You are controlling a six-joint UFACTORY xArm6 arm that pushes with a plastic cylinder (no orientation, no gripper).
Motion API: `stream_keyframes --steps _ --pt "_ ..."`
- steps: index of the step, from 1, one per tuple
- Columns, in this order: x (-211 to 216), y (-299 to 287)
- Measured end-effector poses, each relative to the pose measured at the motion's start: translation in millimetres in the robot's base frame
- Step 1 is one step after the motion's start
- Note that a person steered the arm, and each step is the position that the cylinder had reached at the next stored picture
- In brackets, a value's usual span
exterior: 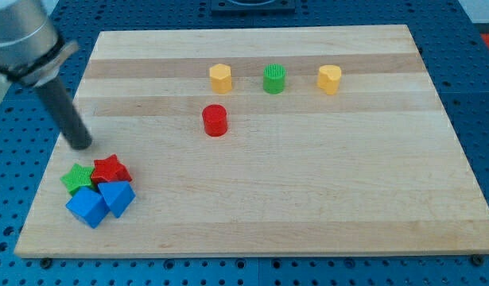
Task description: Separate the group of blocks
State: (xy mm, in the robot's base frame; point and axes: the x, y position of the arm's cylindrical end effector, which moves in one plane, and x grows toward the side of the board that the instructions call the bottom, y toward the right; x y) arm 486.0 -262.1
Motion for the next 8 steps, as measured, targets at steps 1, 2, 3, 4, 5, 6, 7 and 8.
stream_keyframes --steps 1,2,3,4,5,6,7,8 --pt "64.6 -5.0" --pt "67.9 -5.0" --pt "67.9 -5.0" --pt "130.9 0.8" --pt "126.8 17.1" --pt "74.8 47.3" --pt "18.0 73.0" --pt "13.0 77.4"
